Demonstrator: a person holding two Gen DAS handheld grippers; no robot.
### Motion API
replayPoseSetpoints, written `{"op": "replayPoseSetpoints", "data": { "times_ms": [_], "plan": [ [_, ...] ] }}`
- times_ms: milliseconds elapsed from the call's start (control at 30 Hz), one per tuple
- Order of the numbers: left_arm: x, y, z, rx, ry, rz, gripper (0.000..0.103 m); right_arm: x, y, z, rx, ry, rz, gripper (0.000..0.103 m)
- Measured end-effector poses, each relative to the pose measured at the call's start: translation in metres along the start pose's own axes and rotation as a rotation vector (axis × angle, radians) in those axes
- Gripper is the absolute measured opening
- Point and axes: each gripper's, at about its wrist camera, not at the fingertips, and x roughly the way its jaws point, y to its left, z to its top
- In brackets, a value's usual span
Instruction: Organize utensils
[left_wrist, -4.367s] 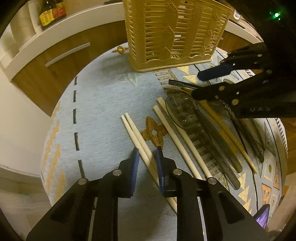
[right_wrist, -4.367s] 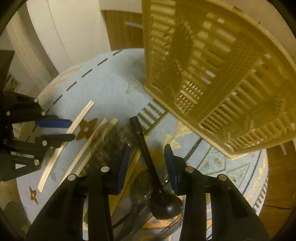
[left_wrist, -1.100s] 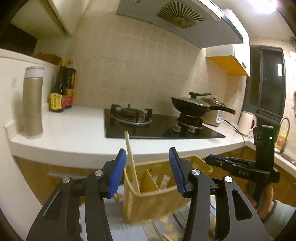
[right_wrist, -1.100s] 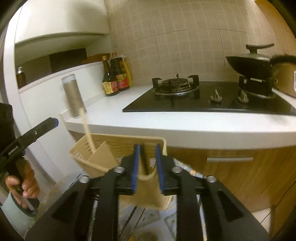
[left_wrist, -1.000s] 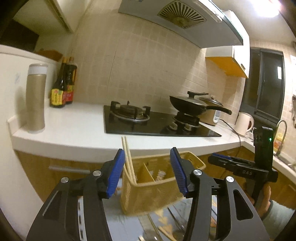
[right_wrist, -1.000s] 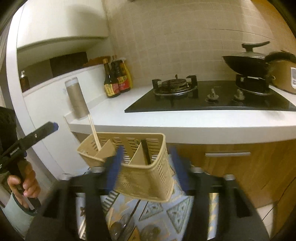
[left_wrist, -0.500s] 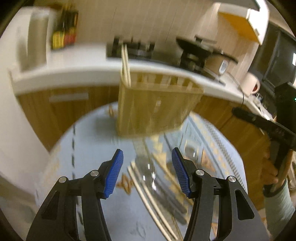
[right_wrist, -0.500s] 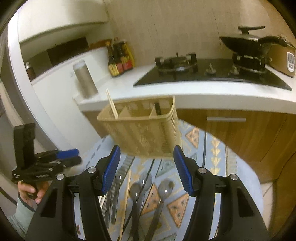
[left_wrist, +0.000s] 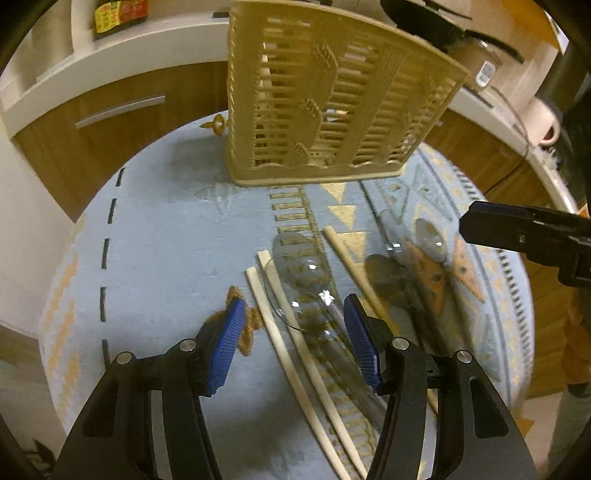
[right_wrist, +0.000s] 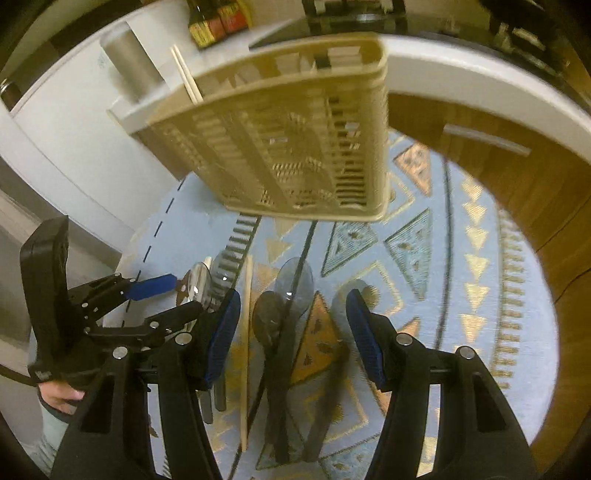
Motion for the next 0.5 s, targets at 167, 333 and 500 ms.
{"op": "replayPoseSetpoints", "data": {
  "times_ms": [167, 333, 500],
  "plan": [
    [0.010, -0.002, -0.001, -0.002, 0.012, 0.008, 0.054, 0.025, -0.002, 0.006, 0.009, 0.056, -0.012, 0.056],
    [0.015, -0.007, 0.000, 0.026, -0.001, 0.037, 0.054, 0.044, -0.001, 0.012, 0.007, 0.099, -0.010, 0.056],
    [0.015, -0.013, -0.001, 0.060, -0.008, 0.054, 0.052, 0.058, 0.007, 0.014, -0.024, 0.120, -0.047, 0.050]
  ]
}}
